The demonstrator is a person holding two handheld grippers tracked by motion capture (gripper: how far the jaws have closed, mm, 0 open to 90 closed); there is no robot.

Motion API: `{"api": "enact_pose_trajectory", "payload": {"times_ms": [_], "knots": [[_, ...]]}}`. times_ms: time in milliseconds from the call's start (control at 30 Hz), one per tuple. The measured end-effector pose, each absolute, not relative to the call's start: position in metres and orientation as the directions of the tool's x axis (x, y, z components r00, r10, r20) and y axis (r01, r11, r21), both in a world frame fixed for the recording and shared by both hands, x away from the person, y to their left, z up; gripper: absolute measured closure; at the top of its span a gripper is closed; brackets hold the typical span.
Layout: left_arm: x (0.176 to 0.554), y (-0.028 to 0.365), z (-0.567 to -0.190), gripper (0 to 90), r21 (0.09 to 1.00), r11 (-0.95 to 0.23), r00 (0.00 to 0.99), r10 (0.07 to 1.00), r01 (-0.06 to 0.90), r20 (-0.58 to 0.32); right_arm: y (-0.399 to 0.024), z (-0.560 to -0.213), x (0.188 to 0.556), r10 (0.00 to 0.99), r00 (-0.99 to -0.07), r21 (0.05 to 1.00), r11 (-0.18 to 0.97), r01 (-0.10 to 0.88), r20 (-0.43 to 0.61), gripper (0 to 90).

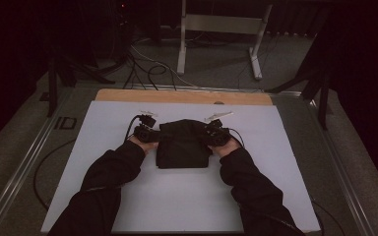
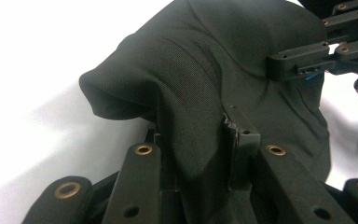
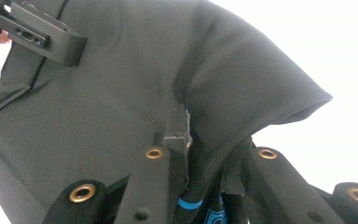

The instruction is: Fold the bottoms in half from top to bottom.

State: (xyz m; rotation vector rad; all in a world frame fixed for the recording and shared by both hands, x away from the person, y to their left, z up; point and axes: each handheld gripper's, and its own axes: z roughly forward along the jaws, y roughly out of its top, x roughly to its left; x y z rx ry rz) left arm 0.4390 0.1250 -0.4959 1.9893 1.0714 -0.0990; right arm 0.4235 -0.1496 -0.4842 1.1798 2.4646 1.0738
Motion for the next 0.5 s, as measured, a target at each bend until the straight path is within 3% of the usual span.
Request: {"api": "enact_pose_trajectory", "payload": {"times_ms": [500], "knots": [[0.45,0.122,-0.508,68.7,0.626,-0.273,0.607,0.679,0.731,-0.413,-0.148,-0.496,0.435,0.75,-0.653,0.671,0.432,0.602,0.103,76.4]]}}
